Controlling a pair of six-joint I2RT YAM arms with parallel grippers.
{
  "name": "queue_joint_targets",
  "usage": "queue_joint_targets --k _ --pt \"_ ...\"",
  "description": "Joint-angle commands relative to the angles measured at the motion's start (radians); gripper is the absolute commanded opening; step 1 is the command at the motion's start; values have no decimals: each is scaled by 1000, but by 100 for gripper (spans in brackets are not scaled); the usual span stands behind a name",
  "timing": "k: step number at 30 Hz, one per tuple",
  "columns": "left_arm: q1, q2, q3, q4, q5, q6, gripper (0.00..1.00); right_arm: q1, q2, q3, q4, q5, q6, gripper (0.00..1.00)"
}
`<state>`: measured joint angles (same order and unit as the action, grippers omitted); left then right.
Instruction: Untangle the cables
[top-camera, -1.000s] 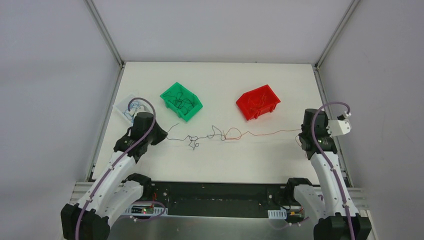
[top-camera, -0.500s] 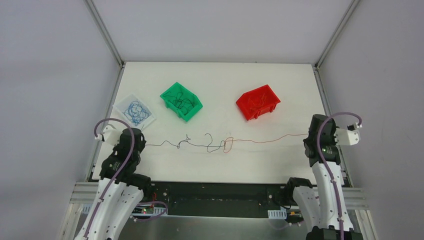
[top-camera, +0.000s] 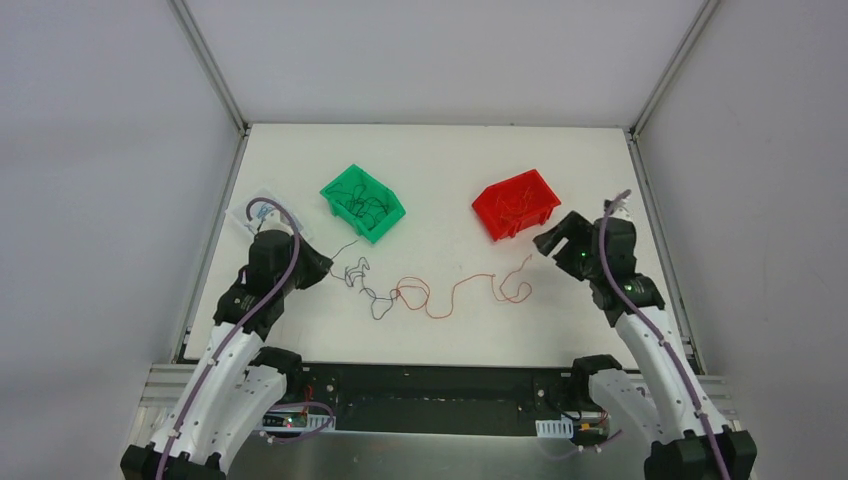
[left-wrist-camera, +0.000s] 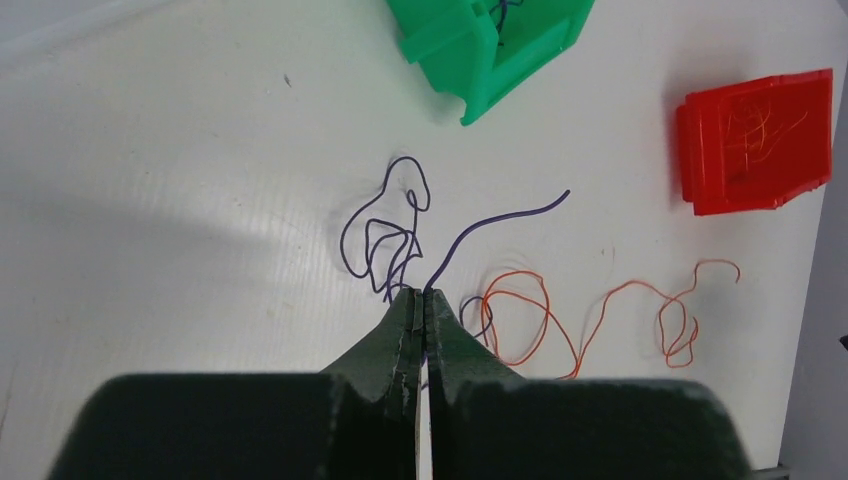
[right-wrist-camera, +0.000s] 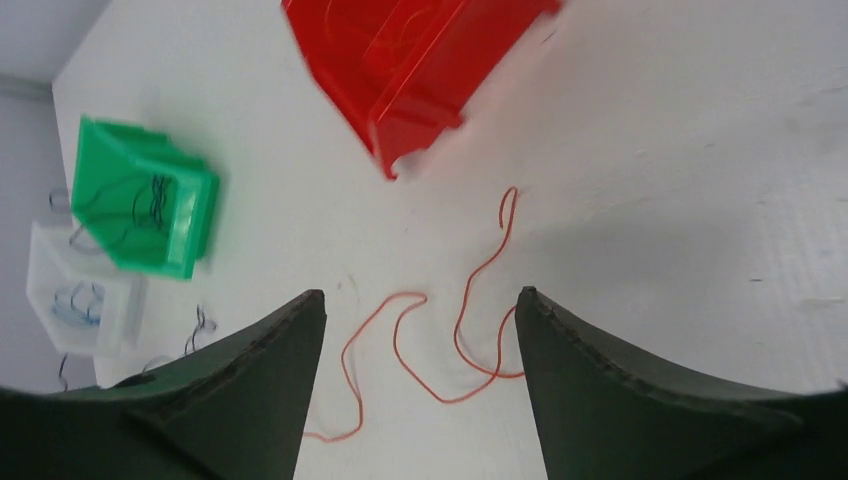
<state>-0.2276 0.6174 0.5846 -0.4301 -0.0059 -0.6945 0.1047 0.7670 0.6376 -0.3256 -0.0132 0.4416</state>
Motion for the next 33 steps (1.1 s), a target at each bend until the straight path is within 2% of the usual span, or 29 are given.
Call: queue_joint_targets --k 1,5,13,19,33 --pt "5 50 39 78 118 57 0 164 87 60 45 -127 -60 73" --pt "4 46 42 80 105 59 0 310 180 69 107 -186 -114 74" --pt "5 26 35 64 45 61 0 477 357 116 174 -219 -127 73" --pt "5 -13 17 57 -21 53 0 530 435 147 213 -200 -117 72" --pt "4 -22 6 51 -12 48 0 671 639 223 312 -172 -65 71"
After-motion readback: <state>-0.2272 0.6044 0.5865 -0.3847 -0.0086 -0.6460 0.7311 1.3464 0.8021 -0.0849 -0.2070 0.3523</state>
